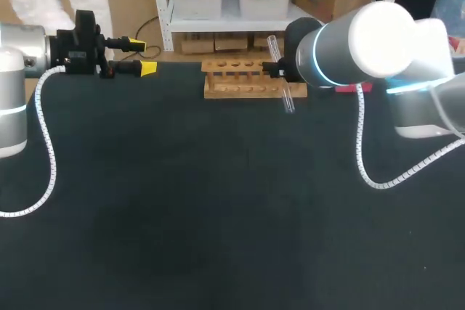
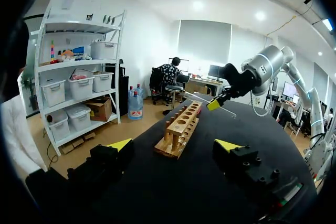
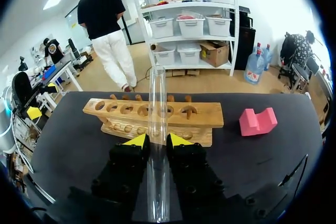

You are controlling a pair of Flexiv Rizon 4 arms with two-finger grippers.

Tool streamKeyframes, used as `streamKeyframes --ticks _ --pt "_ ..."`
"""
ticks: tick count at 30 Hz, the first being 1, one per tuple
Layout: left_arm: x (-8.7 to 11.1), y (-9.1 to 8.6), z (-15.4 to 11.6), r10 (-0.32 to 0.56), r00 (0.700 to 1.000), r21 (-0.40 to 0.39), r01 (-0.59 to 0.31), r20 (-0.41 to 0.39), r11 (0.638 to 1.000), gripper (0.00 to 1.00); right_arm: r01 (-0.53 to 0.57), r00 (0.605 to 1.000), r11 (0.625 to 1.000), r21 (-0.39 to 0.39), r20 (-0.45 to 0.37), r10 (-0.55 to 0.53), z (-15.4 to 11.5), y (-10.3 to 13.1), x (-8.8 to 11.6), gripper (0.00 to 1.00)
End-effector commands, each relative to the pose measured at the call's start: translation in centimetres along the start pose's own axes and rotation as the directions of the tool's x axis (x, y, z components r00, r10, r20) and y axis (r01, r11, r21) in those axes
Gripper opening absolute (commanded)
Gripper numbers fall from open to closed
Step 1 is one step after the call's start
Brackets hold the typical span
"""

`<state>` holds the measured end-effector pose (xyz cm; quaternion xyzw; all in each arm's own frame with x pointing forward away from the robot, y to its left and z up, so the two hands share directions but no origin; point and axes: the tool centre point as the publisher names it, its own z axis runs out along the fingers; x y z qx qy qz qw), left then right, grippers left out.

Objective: Grasp the test tube, adjust it, and insert it.

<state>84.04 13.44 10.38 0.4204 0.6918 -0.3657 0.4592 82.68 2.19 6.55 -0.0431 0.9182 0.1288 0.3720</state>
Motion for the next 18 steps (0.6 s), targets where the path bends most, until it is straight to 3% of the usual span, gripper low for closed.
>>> streamKeyframes --ticks 1,18 --pt "0.1 -0.1 0.0 0.003 1.000 -0.004 -0.003 0.005 1.000 1.00 -0.001 1.000 1.000 -0.003 -0.002 0.001 0.4 -0.1 0.0 0.00" --pt "0.1 -0.1 0.0 0.003 1.000 -0.004 -0.003 0.005 1.000 1.00 0.000 1.000 1.000 -0.011 -0.026 0.000 1.4 -0.3 0.1 0.00"
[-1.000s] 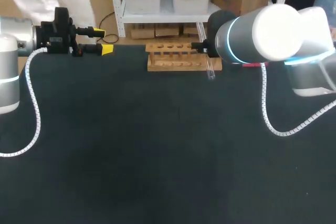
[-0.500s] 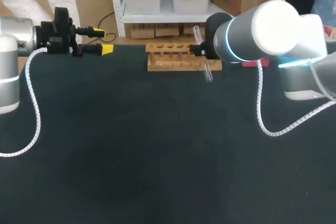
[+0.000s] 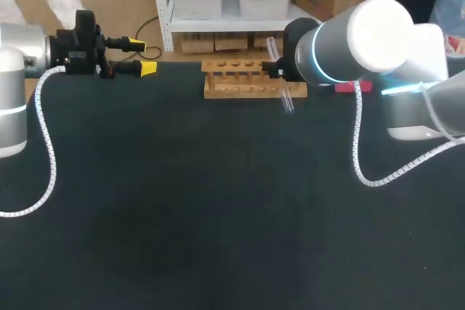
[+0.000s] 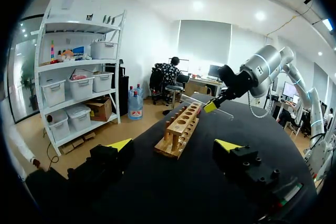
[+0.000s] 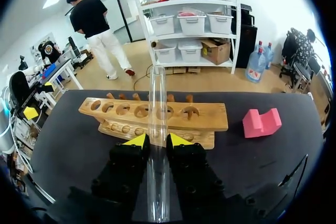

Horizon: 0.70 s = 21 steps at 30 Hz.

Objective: Grasp the test tube, adjust it, and insert it.

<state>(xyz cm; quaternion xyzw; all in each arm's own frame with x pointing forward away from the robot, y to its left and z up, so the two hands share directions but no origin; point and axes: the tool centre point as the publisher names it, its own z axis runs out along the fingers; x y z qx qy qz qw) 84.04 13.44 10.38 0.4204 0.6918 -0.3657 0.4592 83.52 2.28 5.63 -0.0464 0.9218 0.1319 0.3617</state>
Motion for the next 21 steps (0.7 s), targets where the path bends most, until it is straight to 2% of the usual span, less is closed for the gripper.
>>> streamKeyframes --ticks 1,13,21 --pt "0.13 -0.15 -0.05 0.003 1.000 -0.004 -0.003 0.005 1.000 1.00 -0.002 1.000 1.000 -0.004 -0.006 0.002 0.24 -0.06 0.06 0.00" --pt "0.13 -0.15 -0.05 0.003 1.000 -0.004 -0.003 0.005 1.000 1.00 -0.008 0.999 1.000 -0.015 -0.032 0.008 0.73 -0.23 0.34 0.00" --pt "0.13 -0.15 -0.05 0.003 1.000 -0.004 -0.003 0.005 1.000 1.00 -0.007 0.997 0.999 -0.036 -0.081 0.004 1.20 -0.35 0.67 0.00"
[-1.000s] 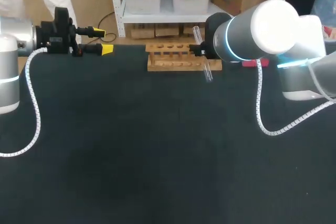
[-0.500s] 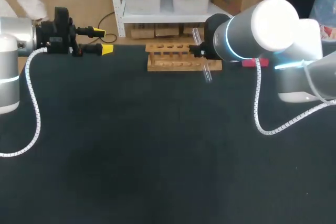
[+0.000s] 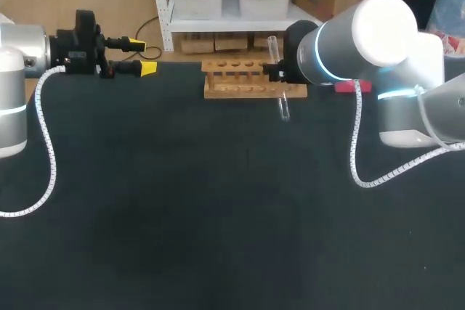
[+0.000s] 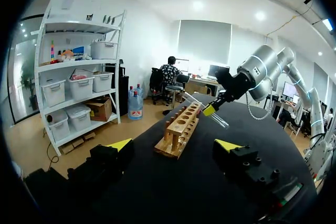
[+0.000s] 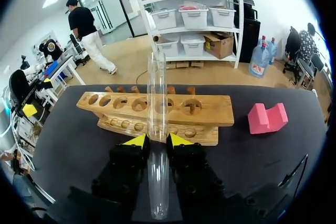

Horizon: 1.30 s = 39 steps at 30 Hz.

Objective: Grasp the test tube, adjust it, and insert it.

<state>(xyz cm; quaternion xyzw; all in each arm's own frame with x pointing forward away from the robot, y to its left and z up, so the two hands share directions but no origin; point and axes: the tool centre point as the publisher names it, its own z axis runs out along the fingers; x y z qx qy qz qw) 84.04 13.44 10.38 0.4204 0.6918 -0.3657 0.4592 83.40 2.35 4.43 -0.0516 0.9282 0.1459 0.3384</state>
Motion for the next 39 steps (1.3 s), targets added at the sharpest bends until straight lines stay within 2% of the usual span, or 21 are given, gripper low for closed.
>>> streamKeyframes --ticks 1,22,28,39 --pt "0.1 -0.1 0.0 0.003 1.000 -0.004 -0.003 0.005 1.000 1.00 0.003 0.999 1.000 -0.007 -0.039 -0.003 0.4 -0.2 -0.2 0.00" --pt "0.1 -0.1 0.0 0.003 1.000 -0.004 -0.003 0.005 1.000 1.00 0.023 0.986 0.998 -0.051 -0.165 -0.031 0.7 -0.2 0.1 0.00" --pt "0.1 -0.1 0.0 0.003 1.000 -0.004 -0.003 0.005 1.000 1.00 0.021 0.985 0.999 -0.046 -0.168 -0.029 0.6 -0.2 0.2 0.00" --pt "0.1 -0.1 0.0 0.003 1.000 -0.004 -0.003 0.005 1.000 1.00 0.024 0.992 1.000 -0.019 -0.120 -0.026 -0.8 -0.2 0.1 0.00"
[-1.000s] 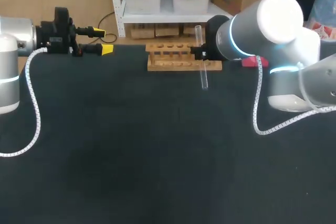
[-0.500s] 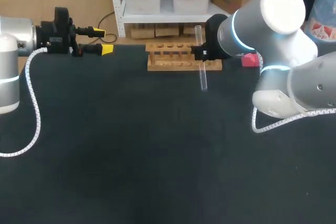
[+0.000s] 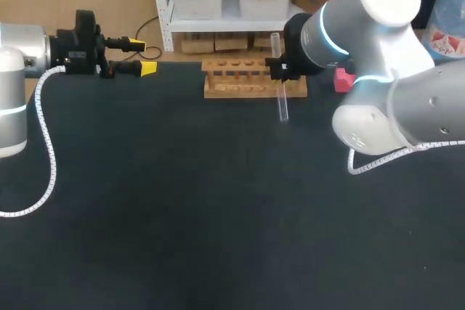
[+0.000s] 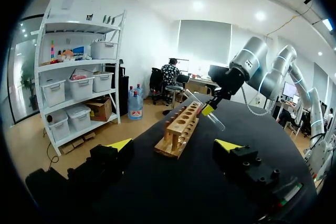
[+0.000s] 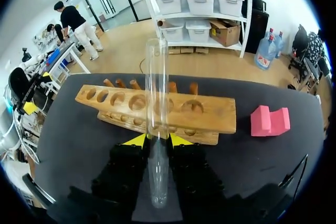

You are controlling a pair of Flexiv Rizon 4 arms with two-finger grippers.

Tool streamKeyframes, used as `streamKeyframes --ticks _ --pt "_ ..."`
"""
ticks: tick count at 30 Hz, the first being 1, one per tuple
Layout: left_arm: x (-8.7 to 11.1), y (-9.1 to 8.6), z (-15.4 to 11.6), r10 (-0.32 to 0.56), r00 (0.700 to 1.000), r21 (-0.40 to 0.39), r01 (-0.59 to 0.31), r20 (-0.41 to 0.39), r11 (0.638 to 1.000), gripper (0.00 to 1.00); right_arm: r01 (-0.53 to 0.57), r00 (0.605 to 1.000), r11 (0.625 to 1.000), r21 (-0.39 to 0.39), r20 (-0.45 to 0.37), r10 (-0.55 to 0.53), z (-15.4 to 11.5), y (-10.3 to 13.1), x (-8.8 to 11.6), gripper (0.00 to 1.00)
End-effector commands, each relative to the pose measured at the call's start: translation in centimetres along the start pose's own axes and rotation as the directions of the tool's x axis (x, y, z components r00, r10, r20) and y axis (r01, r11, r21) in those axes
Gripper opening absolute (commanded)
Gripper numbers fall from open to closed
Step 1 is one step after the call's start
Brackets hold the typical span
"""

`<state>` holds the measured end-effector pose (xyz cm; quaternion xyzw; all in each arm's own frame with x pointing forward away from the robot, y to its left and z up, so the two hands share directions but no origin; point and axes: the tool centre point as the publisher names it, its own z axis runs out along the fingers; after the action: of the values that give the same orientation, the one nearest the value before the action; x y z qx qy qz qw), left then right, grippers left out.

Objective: Grasp the test tube, adjust it, and insert it.

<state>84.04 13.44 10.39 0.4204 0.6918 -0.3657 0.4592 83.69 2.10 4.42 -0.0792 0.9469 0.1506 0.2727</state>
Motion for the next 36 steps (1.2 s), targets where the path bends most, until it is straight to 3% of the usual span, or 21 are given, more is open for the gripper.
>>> streamKeyframes --ticks 1,15,26,30,33,36 --pt "0.1 -0.1 0.0 0.003 1.000 -0.004 -0.003 0.005 1.000 1.00 -0.002 1.000 1.000 0.016 0.026 0.002 -1.0 0.1 0.5 0.00" --pt "0.1 -0.1 0.0 0.003 1.000 -0.004 -0.003 0.005 1.000 1.00 -0.061 0.987 0.993 0.101 0.157 0.045 -6.0 -0.7 -0.2 0.00" --pt "0.1 -0.1 0.0 0.003 1.000 -0.004 -0.003 0.005 1.000 1.00 -0.038 0.975 0.989 0.145 0.221 0.005 -10.0 -0.7 -0.4 0.00" --pt "0.1 -0.1 0.0 0.003 1.000 -0.004 -0.003 0.005 1.000 1.00 -0.038 0.970 0.991 0.127 0.242 0.006 -10.8 -0.7 -0.5 0.00" --pt "0.1 -0.1 0.0 0.003 1.000 -0.004 -0.003 0.005 1.000 1.00 -0.051 0.964 0.997 0.066 0.264 0.032 -11.1 -0.7 -0.5 0.00" --pt "0.1 -0.1 0.0 0.003 1.000 -0.004 -0.003 0.005 1.000 1.00 -0.051 0.964 0.997 0.066 0.264 0.032 -11.1 -0.7 -0.5 0.00"
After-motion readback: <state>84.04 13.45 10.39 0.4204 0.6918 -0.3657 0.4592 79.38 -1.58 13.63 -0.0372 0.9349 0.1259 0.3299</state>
